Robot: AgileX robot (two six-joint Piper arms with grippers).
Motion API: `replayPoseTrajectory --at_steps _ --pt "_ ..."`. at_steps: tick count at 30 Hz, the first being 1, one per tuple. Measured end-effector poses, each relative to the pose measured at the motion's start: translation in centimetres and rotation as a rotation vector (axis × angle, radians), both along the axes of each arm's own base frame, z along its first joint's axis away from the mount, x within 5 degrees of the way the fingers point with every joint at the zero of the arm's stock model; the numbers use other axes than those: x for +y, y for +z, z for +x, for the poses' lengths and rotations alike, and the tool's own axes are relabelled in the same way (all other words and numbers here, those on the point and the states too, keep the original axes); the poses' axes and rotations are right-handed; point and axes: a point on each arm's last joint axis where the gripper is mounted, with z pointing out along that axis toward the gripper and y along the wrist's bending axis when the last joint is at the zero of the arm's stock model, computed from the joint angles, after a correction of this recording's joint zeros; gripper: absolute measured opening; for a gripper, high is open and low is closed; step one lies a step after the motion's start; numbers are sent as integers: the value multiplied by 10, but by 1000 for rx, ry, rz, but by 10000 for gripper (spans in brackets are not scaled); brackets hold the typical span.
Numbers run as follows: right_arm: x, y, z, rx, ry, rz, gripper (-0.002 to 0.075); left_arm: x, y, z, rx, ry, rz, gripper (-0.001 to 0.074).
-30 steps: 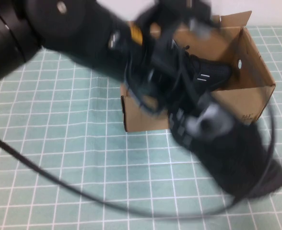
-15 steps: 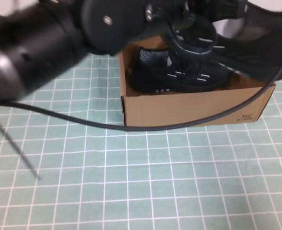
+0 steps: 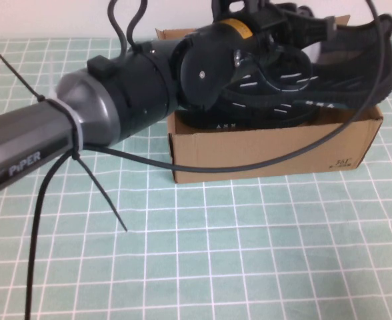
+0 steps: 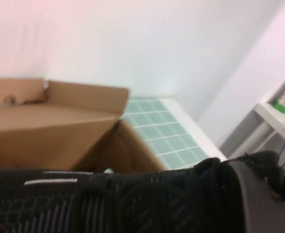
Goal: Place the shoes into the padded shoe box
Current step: Place the shoe in the shoe box
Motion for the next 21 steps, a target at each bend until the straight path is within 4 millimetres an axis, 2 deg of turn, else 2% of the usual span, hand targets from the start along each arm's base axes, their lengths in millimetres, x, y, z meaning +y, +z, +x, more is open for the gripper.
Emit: replayPoseTrajectory --at_steps 6,13,21 --pt "0 0 0 0 0 0 -7 2 -16 14 49 35 -12 1" --pt "0 0 0 1 0 2 -7 -1 -25 19 46 51 -17 1" --pt "0 0 0 2 1 6 -7 -6 -46 26 45 48 41 1"
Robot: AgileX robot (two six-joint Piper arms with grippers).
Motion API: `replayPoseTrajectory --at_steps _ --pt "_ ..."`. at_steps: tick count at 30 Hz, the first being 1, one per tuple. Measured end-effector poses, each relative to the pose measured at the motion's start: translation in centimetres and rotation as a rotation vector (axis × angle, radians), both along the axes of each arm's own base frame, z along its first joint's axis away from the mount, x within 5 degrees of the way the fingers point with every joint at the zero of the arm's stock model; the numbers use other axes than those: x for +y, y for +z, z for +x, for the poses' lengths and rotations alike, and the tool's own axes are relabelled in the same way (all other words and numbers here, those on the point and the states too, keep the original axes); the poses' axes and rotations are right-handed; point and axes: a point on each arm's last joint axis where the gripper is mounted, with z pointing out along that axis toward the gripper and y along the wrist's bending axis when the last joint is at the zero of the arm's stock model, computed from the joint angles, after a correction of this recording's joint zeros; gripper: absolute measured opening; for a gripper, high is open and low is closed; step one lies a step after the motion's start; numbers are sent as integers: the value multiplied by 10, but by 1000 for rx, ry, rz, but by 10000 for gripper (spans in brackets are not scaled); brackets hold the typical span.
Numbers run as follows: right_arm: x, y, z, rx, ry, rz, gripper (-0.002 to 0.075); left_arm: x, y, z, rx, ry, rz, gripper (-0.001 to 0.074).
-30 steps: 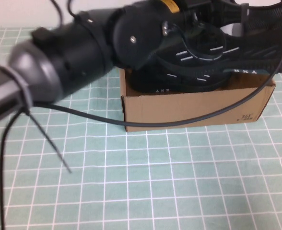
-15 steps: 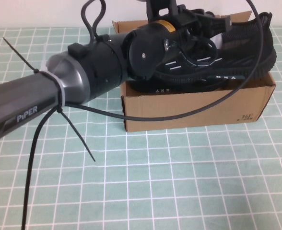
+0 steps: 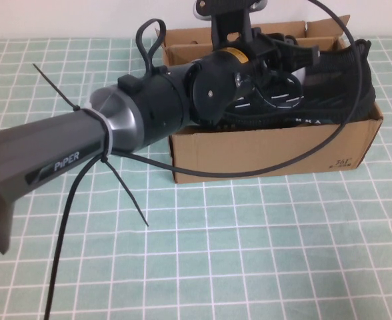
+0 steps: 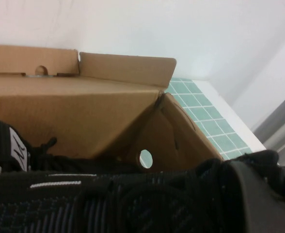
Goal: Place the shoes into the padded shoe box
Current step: Place the shoe in the shoe box
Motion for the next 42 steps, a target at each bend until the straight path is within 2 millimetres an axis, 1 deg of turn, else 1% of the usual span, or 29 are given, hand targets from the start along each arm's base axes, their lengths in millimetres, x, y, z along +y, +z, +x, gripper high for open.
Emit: replayPoseTrajectory --at_steps 9,12,15,24,32,37,42 --pt "0 0 0 1 0 2 -7 -1 -7 3 62 29 -58 1" --pt "0 0 0 1 0 3 -7 -2 -12 5 69 38 -63 1" --pt "0 0 0 1 0 3 -7 0 -19 11 87 57 -66 1" --pt "0 0 0 0 0 1 -7 9 -25 21 111 89 -73 1" --pt "0 0 0 0 0 1 -7 9 -27 21 115 91 -72 1" --pt "0 0 0 0 0 1 -7 7 -33 21 140 80 -55 1" --pt "0 0 0 0 0 1 -7 4 -45 20 192 56 -21 1"
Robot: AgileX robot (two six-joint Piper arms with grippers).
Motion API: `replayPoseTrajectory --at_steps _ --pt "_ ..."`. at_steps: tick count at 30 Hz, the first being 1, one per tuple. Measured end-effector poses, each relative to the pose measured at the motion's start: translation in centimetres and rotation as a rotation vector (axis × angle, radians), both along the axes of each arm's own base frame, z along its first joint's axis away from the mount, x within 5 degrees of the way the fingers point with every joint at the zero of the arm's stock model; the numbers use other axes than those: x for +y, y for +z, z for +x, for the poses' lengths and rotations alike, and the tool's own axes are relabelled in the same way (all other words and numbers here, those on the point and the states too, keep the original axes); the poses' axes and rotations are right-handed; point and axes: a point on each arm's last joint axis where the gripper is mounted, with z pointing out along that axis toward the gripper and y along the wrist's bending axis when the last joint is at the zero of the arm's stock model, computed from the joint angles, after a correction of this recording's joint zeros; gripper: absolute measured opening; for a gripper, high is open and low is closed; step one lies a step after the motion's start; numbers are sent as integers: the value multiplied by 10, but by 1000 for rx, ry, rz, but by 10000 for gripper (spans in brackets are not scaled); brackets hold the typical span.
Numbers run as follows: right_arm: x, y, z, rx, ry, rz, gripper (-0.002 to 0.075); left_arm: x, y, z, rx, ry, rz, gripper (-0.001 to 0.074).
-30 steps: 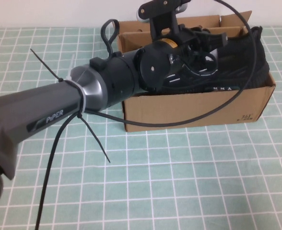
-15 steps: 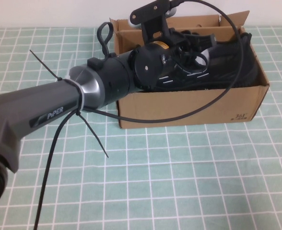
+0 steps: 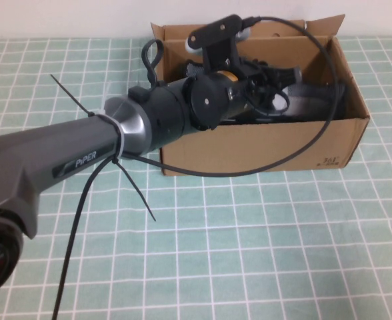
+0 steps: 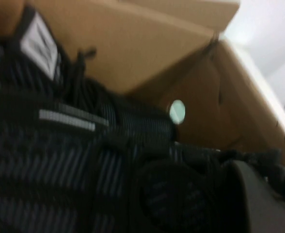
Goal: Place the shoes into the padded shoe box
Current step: Place the shoe in the shoe box, then adjust the shoe
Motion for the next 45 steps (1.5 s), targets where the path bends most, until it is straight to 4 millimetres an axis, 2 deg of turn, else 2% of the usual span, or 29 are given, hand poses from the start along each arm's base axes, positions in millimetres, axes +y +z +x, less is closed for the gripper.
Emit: replayPoseTrajectory --at_steps 4,7,12,15,19,22,25,27,30,33,36,45 --pt "0 0 0 0 0 0 -7 -1 -3 -1 22 -8 5 6" --pt "0 0 0 0 0 0 -7 0 -3 0 34 2 -11 46" --pt "0 0 0 0 0 0 -7 0 -2 0 59 18 -45 216" --pt "0 0 0 0 0 0 -7 3 7 -1 44 26 -64 330" --pt "0 0 0 0 0 0 -7 9 30 -5 -33 10 -48 384" --pt "0 0 0 0 0 0 -8 18 50 -8 -138 -15 10 359" --pt "0 0 0 1 0 2 -7 33 64 -3 -216 -11 67 239" --pt "0 0 0 1 0 2 -7 48 64 6 -220 11 96 122" --pt "0 0 0 1 0 2 -7 66 55 21 -182 39 129 35" --pt "0 0 0 1 0 2 -7 76 40 33 -132 46 165 8" --pt "0 0 0 0 0 0 -7 72 23 43 -90 -1 237 1" --pt "0 0 0 0 0 0 -7 52 -6 76 -27 -182 542 -1"
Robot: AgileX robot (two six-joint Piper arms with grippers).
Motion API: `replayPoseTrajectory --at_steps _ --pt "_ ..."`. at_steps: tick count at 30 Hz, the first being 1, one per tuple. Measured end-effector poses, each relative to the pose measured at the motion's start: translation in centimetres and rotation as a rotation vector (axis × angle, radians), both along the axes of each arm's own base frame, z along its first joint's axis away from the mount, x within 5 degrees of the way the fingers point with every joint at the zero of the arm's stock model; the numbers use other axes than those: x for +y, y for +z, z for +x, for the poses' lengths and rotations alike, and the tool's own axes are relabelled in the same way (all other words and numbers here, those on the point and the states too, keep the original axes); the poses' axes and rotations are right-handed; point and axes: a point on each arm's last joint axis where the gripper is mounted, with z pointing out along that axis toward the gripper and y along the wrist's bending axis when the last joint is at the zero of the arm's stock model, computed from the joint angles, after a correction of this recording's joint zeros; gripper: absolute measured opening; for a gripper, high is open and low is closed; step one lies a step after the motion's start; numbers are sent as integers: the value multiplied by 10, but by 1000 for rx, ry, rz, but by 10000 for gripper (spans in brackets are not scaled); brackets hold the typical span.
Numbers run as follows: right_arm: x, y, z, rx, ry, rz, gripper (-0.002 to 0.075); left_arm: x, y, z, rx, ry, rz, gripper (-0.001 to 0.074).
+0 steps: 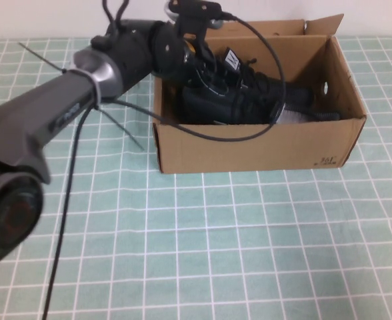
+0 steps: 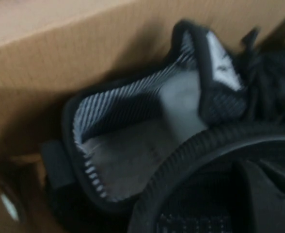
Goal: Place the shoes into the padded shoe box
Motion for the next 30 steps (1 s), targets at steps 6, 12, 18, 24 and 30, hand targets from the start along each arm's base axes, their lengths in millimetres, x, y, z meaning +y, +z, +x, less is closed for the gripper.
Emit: replayPoseTrajectory --at_steps 6,12,18,24,30 --pt "0 0 0 0 0 0 -7 1 2 6 59 -39 146 -1" --pt "0 0 0 0 0 0 -7 7 -7 -3 189 -58 248 -1" --pt "0 0 0 0 0 0 -7 9 -3 -8 242 -67 277 -1" --pt "0 0 0 -1 0 -2 -7 13 45 -16 159 -64 228 -1" --pt "0 0 0 -1 0 -3 -7 32 127 -50 30 -64 164 -2"
